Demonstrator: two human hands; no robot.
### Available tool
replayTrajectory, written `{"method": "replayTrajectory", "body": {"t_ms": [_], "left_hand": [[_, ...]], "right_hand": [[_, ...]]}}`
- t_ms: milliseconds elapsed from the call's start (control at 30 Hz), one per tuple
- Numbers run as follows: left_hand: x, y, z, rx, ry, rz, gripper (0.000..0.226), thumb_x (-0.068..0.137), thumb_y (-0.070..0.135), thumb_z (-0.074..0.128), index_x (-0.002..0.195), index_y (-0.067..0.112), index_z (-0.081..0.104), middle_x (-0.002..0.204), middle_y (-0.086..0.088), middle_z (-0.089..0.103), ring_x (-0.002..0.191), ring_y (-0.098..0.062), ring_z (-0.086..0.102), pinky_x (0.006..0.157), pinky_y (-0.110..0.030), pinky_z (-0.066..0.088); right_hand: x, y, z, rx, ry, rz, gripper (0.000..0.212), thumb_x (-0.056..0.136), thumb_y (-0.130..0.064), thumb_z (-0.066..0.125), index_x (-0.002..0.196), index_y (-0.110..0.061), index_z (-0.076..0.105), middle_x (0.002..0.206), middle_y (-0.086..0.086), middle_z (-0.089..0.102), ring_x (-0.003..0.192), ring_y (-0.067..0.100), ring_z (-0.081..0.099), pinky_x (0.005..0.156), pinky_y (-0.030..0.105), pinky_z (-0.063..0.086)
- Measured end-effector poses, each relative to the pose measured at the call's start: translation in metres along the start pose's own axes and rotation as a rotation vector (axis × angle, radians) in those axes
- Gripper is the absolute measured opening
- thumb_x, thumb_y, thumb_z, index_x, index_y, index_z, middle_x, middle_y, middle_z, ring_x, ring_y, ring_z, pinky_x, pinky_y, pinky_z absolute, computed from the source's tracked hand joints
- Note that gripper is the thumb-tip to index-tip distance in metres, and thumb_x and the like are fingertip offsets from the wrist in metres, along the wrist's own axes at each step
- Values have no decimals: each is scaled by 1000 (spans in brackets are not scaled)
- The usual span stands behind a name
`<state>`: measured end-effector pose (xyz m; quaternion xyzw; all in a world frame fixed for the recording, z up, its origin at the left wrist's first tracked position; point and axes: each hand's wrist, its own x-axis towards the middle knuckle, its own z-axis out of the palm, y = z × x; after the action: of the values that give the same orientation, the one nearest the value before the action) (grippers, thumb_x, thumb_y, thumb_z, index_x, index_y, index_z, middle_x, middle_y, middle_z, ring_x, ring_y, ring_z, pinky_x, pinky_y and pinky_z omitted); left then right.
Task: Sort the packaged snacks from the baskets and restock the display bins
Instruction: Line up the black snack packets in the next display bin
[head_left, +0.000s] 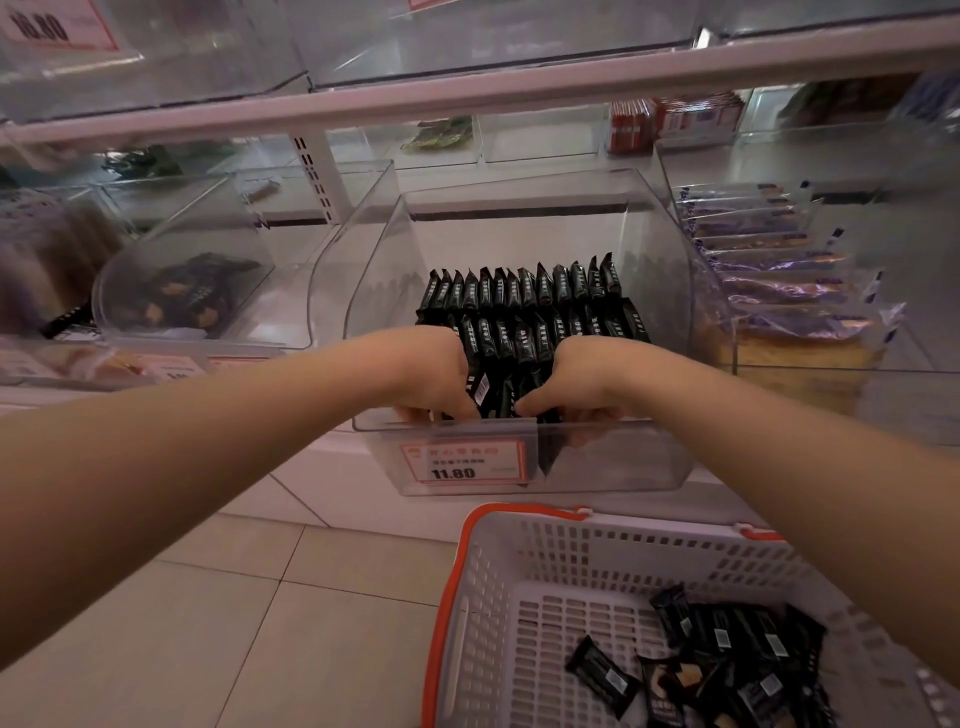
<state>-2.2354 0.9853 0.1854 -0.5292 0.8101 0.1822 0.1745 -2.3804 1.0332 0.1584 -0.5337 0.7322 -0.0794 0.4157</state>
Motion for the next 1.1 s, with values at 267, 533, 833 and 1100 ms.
{"method": "replayTrajectory", "body": {"t_ms": [267, 533, 833, 1100], "left_hand": [[7, -2, 4, -157, -59, -30, 32, 81, 36, 69, 66, 11, 57, 55, 1, 60, 49, -11, 56, 45, -21, 49], [11, 6, 6, 4, -96, -22, 36, 86, 43, 60, 83, 7, 60, 67, 0, 59, 65, -17, 55, 55, -25, 44], [-3, 2, 5, -237, -277, -44, 34, 97, 17, 46, 129, 20, 54, 127, -7, 52, 105, -28, 56, 76, -35, 53], [1, -2, 11, -41, -81, 27, 19, 94, 18, 47, 88, 8, 63, 76, -3, 57, 66, -17, 50, 57, -24, 42]], "right_hand": [[1, -1, 0, 7, -35, 25, 33, 84, -30, 68, 78, 1, 58, 48, 10, 65, 45, 20, 65, 47, 27, 56], [-2, 2, -3, -21, -1, 35, 35, 83, -31, 70, 72, -4, 51, 72, 14, 60, 48, 23, 65, 47, 31, 57], [0, -1, -1, -31, -4, 116, 91, 71, -72, 57, 133, -7, 45, 122, 12, 58, 102, 31, 61, 84, 38, 53], [-4, -8, 0, -202, -90, 133, 57, 78, -52, 62, 121, -14, 56, 132, 9, 53, 115, 28, 53, 97, 37, 45]]}}
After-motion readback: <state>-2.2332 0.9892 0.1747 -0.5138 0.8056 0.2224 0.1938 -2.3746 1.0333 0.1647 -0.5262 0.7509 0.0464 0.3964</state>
